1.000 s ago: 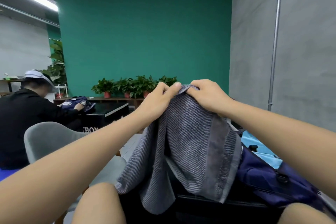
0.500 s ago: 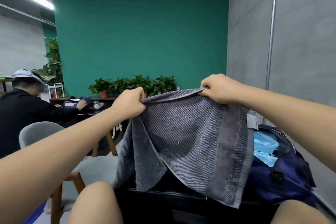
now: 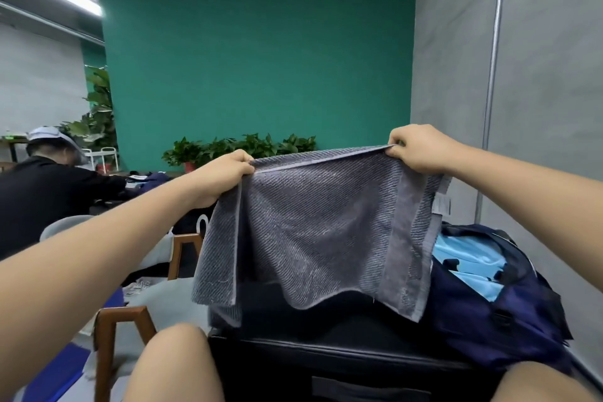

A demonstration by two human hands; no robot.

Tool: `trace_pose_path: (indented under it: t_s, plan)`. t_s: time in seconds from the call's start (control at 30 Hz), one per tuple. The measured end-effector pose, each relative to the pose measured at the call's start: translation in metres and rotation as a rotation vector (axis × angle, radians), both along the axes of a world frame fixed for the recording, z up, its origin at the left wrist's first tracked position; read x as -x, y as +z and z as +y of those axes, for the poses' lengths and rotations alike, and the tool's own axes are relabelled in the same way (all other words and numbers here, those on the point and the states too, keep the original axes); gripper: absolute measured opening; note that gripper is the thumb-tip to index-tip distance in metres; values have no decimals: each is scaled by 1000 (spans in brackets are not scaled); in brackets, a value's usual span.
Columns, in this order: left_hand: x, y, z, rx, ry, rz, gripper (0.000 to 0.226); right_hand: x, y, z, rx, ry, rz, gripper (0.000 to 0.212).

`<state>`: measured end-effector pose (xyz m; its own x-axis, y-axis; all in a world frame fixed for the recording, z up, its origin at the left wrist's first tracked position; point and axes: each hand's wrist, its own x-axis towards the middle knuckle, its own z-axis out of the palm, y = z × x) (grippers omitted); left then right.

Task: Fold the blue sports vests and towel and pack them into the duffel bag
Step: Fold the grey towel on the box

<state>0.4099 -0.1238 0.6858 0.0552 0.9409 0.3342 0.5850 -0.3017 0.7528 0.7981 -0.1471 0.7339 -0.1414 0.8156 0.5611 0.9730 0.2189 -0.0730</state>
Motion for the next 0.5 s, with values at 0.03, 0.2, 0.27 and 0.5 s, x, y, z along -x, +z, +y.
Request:
trace_pose_path:
  t_s: [0.03, 0.2, 0.27, 0.5]
  plan:
    - [-2, 2, -3, -62, 13, 72, 17, -1, 2, 1, -28, 0, 12, 18]
    - [4, 9, -15, -341, 74, 524, 30, -11, 10, 2, -103, -4, 21, 19]
    - [12, 10, -9, -334, 117, 552, 21, -16, 11, 4, -117, -5, 27, 18]
    - [48, 6, 15, -269, 229, 522, 12, -18, -3, 33, -72, -26, -2, 18]
